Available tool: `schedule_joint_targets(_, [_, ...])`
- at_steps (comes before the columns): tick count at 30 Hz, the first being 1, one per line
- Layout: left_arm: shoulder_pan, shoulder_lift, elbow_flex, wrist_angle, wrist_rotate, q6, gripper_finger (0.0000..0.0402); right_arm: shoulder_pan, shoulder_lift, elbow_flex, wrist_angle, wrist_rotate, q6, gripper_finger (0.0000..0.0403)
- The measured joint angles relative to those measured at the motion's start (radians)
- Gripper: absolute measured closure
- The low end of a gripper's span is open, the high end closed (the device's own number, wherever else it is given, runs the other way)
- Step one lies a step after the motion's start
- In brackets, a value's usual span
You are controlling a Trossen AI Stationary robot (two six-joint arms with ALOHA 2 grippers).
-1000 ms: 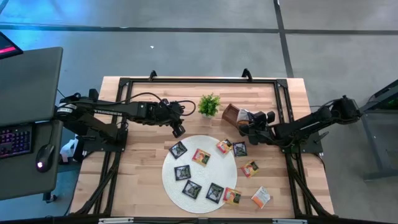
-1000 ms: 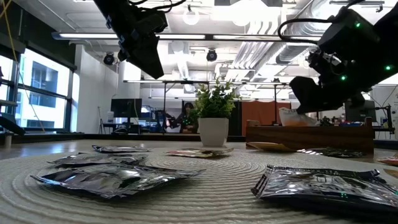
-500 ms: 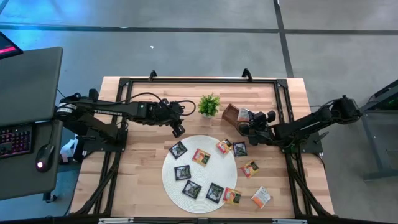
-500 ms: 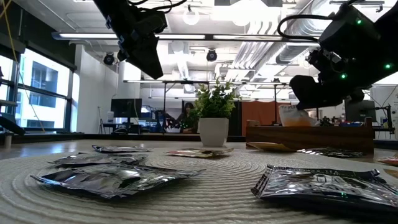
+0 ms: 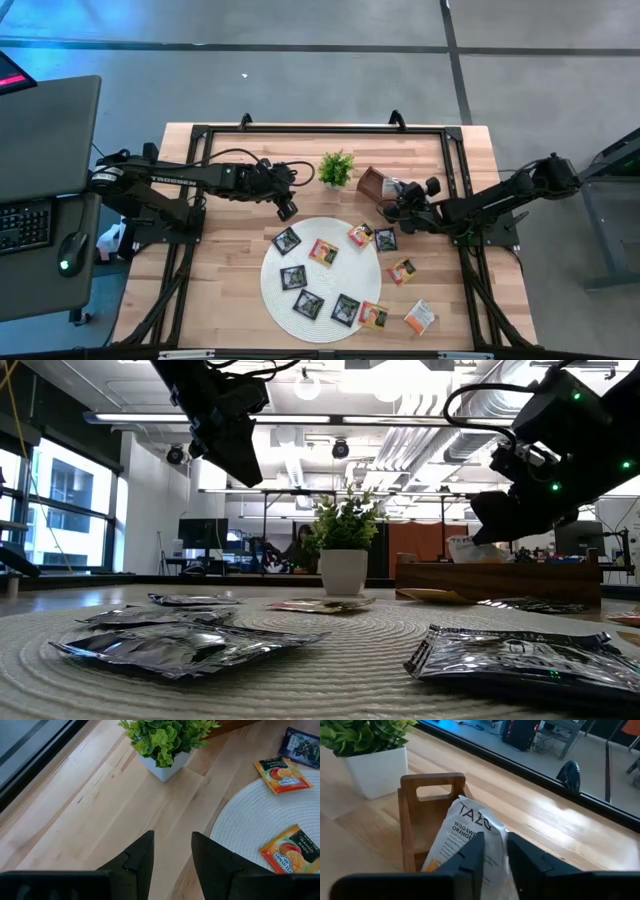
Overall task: Pick & Place Tea
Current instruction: Put the white tea bag into the middle section of the wooden organizer
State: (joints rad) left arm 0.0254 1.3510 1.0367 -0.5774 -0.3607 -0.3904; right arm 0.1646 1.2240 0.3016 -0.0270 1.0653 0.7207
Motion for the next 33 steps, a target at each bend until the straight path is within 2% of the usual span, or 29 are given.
schedule_joint_targets(3, [0.000, 0.000, 0.000, 0.000, 0.000, 0.000, 0.0273, 0.002, -0.007, 0.000, 0.018, -0.024, -0.007, 0.0291])
schedule_joint_targets(7, [0.000, 0.000, 0.000, 0.000, 0.000, 0.000, 0.0273, 0.014, -0.067, 0.016, 0.009, -0.103, -0.120, 0.0262])
schedule_joint_targets(10, [0.000, 0.000, 0.000, 0.000, 0.000, 0.001, 0.0273, 0.032, -0.139, 0.070, -0.028, -0.110, -0.200, 0.0248])
schedule_joint_targets(13, [0.000, 0.000, 0.000, 0.000, 0.000, 0.020, 0.0273, 0.050, -0.215, 0.149, -0.126, -0.109, -0.287, 0.0242])
schedule_joint_targets(17, [0.000, 0.000, 0.000, 0.001, 0.001, 0.021, 0.0273, 0.067, -0.284, 0.267, -0.326, -0.151, -0.288, 0.0246])
schedule_joint_targets(20, [0.000, 0.000, 0.000, 0.001, 0.001, 0.022, 0.0273, 0.092, -0.299, 0.345, -0.432, -0.287, -0.269, 0.0253])
schedule_joint_targets(23, [0.000, 0.000, 0.000, 0.001, 0.001, 0.022, 0.0273, 0.128, -0.275, 0.413, -0.454, -0.515, -0.272, 0.0258])
schedule_joint_targets(26, [0.000, 0.000, 0.000, 0.002, 0.001, 0.022, 0.0273, 0.183, -0.199, 0.465, -0.452, -0.709, -0.213, 0.0257])
schedule_joint_targets(30, [0.000, 0.000, 0.000, 0.002, 0.001, 0.019, 0.0273, 0.286, -0.041, 0.516, -0.499, -0.870, -0.027, 0.0257])
schedule_joint_targets(33, [0.000, 0.000, 0.000, 0.002, 0.001, 0.014, 0.0273, 0.379, 0.069, 0.555, -0.609, -1.010, 0.174, 0.0258])
